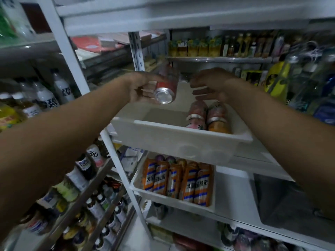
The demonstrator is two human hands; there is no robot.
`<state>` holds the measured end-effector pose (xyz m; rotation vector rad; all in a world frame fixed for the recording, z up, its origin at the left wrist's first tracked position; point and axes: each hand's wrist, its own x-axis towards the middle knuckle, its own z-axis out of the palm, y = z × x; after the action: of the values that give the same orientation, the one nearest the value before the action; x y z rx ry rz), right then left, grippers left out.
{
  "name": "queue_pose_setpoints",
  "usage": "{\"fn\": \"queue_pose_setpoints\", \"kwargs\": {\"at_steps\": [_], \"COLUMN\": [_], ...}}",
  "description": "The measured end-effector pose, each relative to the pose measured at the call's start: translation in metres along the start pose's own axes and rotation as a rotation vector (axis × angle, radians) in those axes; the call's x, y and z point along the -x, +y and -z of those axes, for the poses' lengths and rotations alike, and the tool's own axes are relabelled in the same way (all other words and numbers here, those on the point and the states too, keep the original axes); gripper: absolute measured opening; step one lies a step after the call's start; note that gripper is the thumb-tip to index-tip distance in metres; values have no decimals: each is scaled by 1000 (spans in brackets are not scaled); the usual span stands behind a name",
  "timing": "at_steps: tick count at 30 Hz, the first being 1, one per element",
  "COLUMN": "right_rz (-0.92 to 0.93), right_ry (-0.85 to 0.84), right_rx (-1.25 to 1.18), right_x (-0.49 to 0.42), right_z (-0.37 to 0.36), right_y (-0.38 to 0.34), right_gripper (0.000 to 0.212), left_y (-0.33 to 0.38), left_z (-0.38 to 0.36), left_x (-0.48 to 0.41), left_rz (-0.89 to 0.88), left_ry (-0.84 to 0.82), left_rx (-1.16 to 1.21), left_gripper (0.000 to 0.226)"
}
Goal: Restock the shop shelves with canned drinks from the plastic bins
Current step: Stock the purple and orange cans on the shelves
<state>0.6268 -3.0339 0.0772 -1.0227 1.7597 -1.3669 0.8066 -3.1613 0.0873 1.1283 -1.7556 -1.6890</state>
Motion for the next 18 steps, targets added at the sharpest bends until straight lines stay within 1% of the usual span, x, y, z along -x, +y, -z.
{"fn": "queue_pose_setpoints", "kwargs": {"at_steps": [1,3,6,8,10,11,13,15,16,17,18], "right_rz": [9,17,61,124,192,224,282,322,342,373,417], "right_ry": [-19,-74,-192,-285,-343,-344,-305,-274,-276,-283,-296], "right_rx": [-34,-130,-298,-341,-293,-256,-194,-186,-193,-194,-192], "right_x": [4,13,31,44,58,64,74,86,94,100,109], "right_z": [-6,-18,-39,-56,-79,-92,-121,-155,-174,-192,-210], "right_y": [-5,-13,-26,-33,-42,-47,-58,-71,-78,-86,-93], "right_gripper": [22,31,31,34,38,38,41,52,55,51,44], "left_y": [2,3,-1,-6,-12,-14,-17,-19,-19,-21,-22], "left_z": [3,12,30,44,64,77,103,129,141,153,166], "left_x": [8,25,56,78,97,105,126,148,162,175,189], "left_rz": [-53,-132,-221,-286,-340,-354,-380,-418,-437,-456,-463], "left_ry": [-10,-44,-100,-128,-145,-143,-80,20,65,101,135], "left_rx": [57,187,302,277,219,195,149,102,82,62,58], "left_gripper": [37,46,46,39,31,30,36,44,41,34,30]}}
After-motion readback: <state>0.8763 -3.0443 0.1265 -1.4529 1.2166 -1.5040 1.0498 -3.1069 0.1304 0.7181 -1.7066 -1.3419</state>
